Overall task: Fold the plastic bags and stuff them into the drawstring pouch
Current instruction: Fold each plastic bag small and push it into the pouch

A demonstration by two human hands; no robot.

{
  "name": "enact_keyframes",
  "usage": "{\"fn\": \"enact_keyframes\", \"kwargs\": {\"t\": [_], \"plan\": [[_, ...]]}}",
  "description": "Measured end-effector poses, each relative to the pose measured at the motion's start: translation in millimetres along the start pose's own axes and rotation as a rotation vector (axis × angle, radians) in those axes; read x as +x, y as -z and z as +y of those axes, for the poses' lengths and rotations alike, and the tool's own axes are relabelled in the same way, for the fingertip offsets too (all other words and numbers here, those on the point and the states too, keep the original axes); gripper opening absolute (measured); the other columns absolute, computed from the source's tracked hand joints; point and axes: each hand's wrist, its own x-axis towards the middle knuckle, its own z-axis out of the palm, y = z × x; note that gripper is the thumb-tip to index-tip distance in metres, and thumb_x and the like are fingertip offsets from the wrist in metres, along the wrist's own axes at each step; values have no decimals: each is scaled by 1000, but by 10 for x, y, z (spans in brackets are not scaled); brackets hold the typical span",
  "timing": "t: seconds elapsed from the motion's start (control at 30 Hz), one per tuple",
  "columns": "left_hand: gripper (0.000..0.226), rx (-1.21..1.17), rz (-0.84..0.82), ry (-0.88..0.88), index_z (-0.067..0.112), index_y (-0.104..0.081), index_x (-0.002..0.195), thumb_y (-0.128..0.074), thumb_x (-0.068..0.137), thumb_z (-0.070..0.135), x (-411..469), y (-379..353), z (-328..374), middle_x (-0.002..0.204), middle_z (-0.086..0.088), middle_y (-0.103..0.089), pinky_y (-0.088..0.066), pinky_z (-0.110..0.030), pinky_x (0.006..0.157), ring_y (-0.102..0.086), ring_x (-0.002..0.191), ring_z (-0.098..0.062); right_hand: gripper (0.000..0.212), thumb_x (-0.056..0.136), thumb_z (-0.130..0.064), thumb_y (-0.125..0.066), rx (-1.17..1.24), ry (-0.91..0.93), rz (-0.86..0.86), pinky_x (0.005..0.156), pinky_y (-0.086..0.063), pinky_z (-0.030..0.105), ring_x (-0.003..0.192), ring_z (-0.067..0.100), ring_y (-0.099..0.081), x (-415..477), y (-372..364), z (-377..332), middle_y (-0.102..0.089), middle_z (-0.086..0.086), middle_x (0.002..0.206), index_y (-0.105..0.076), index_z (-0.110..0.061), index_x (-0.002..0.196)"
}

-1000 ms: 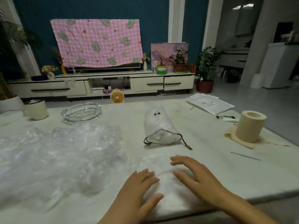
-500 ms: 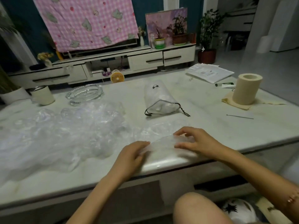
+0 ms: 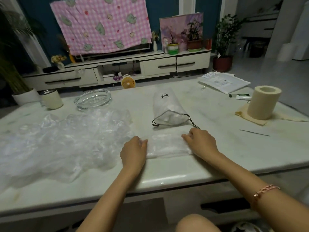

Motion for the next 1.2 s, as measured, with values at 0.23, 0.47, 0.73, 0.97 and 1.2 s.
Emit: {"fn": "enact_keyframes", "kwargs": {"t": [0.23,0.47,0.73,0.97,1.2], "plan": [[34,290,30,-88,6,-56,114,-43,97,34,-13,-80,22,115,-12,-50,-33,-34,71,-49,103,-31,38,93,-31,-52,-419,-26,-356,83,-41,32,112,30,-54,274,366,-111,-55,11,124,-46,-9,123],[34,294,21,-103,5,-57,106,-46,95,35,-21,-80,34,112,-13,-53,-32,-38,83,-45,107,-32,22,91,-25,-60,-252,197,-688,57,-42,25,69,18,-57,579,370,-882,-62,6,76,-62,-3,90],[29,-251,-4,46,18,-53,103,-68,83,33,46,-36,-61,85,5,-56,-36,-35,87,-55,90,-20,21,83,-19,-68,-13,416,-659,60,-37,23,81,17,-51,448,-135,-739,-56,6,88,-63,-8,100],[27,-697,-50,66,12,-61,98,-76,77,17,17,57,-97,79,-3,-56,-42,-11,60,-50,64,-2,21,79,-17,-75,-142,259,-1080,71,-42,21,76,12,-51,760,45,-1150,-55,-1,83,-61,-16,94],[17,-838,12,95,12,-61,88,-74,78,8,70,28,-168,63,-1,-50,-40,-13,58,-46,53,1,25,82,-22,-73,56,330,-1004,57,-37,20,60,9,-47,711,-96,-938,-51,-7,61,-55,-19,63]]}}
